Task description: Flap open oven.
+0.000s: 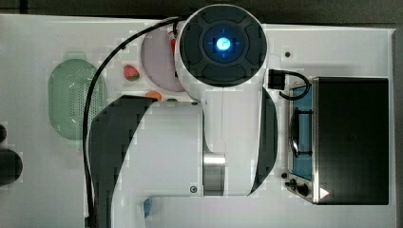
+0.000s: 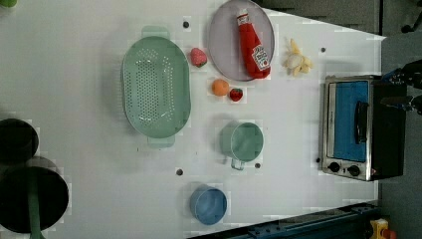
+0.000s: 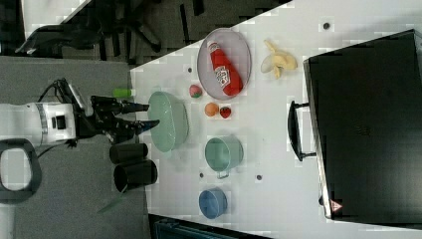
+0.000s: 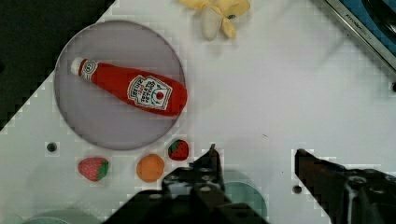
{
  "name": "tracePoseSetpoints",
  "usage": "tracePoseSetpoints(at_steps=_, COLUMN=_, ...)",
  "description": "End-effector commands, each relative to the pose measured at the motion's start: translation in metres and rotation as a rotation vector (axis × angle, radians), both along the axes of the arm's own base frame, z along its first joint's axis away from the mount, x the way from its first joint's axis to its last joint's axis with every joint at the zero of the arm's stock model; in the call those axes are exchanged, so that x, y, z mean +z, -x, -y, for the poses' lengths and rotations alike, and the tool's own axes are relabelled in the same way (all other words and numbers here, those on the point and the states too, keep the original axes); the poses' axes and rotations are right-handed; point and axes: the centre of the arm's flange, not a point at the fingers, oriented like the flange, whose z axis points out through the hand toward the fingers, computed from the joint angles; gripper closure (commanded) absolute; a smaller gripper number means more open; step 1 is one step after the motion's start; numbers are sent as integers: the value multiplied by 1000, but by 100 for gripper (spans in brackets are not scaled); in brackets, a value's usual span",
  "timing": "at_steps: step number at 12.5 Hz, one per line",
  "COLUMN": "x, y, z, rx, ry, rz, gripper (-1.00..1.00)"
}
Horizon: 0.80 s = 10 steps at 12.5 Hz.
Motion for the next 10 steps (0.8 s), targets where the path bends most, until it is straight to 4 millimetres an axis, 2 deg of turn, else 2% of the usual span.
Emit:
tracePoseSetpoints(at_steps=1, x=52, y=124, z=23, rx=-99, ry=-24, rz=-10, gripper=-59)
tracePoseSetpoints(at_steps=3, x=52, y=124, z=23, rx=-99, ry=-24, rz=-10, gripper=-100)
tracePoseSetpoints(at_steps=6, x=52, y=124, z=23, rx=-99, ry=-24, rz=-10, gripper=-100)
tracePoseSetpoints(at_steps=7, x=52, y=124, z=23, rx=-99, ry=-24, rz=-10, gripper=-90)
tracePoseSetpoints(at_steps=10, x=52, y=124, z=25, rx=-103, ry=-24, rz=-11, gripper=-15)
